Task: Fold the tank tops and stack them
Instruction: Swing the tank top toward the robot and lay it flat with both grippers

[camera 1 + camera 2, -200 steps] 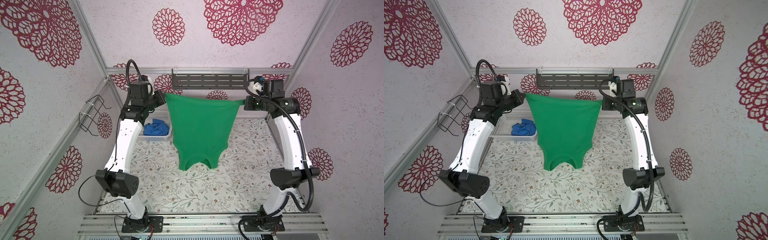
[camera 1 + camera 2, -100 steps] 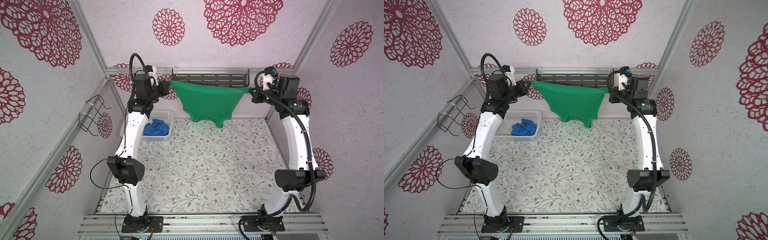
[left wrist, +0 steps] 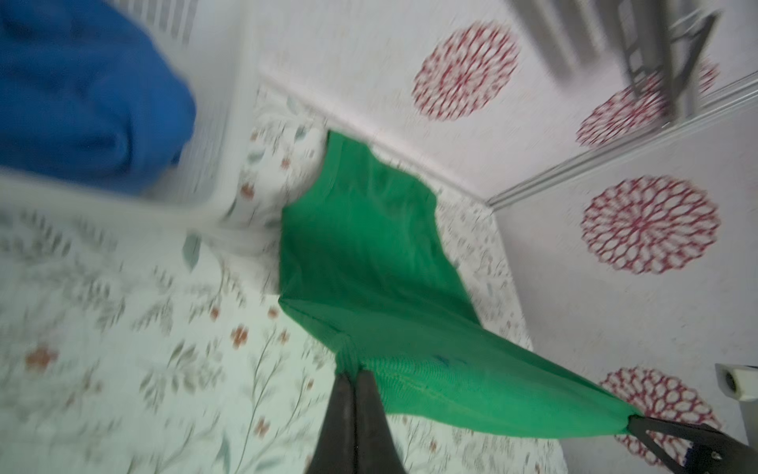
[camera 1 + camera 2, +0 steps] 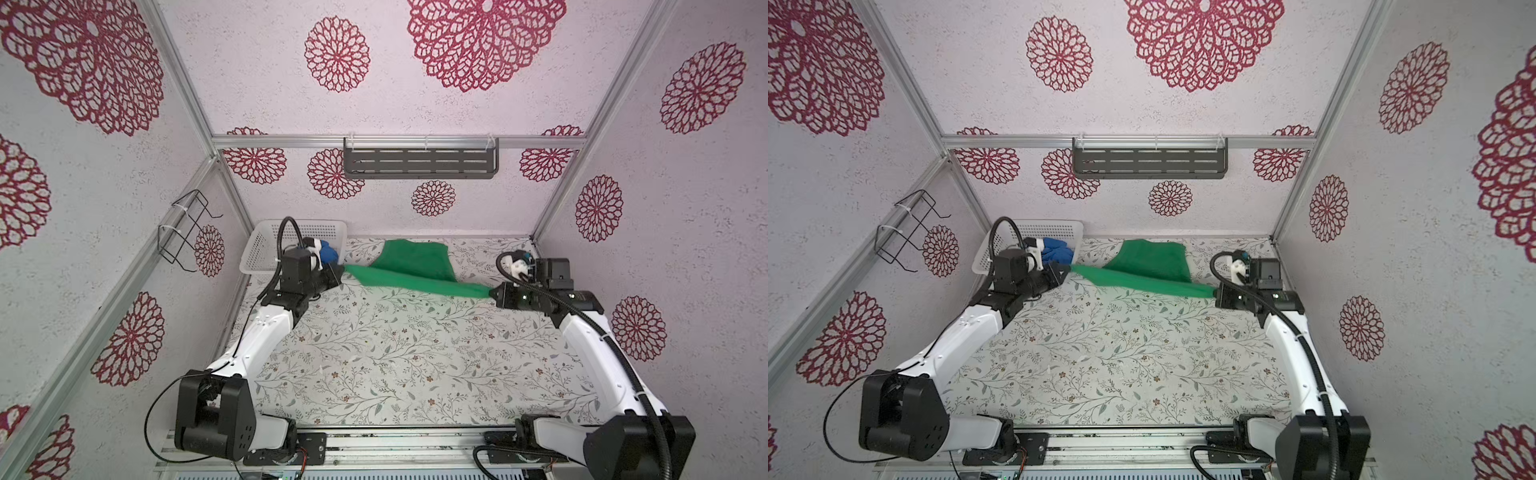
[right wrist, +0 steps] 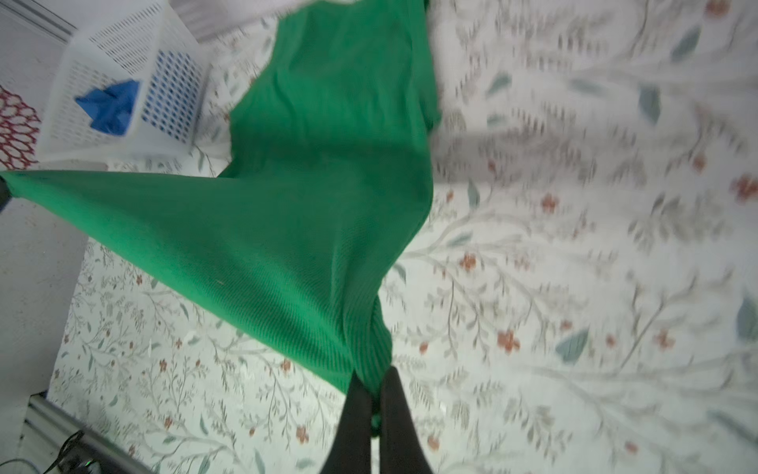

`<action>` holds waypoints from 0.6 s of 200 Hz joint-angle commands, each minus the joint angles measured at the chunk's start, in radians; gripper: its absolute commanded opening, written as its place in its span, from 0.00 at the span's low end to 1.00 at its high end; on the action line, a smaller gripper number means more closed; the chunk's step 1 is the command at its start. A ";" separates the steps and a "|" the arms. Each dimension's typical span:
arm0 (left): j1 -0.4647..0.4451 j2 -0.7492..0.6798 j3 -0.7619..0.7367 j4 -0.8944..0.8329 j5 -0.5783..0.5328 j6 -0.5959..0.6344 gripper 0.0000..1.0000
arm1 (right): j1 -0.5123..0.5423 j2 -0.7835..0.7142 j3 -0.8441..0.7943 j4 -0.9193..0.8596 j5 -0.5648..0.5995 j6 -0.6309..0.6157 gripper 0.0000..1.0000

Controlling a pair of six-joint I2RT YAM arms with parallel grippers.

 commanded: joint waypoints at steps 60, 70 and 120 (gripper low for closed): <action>-0.102 -0.474 -0.358 -0.364 -0.127 -0.319 0.00 | 0.047 -0.223 -0.201 -0.486 0.098 0.295 0.00; -0.115 -0.528 -0.374 -0.417 -0.140 -0.347 0.00 | 0.052 -0.240 -0.225 -0.505 0.083 0.292 0.00; -0.131 -0.683 -0.305 -0.642 -0.249 -0.317 0.79 | 0.055 -0.198 -0.105 -0.557 0.160 0.259 0.36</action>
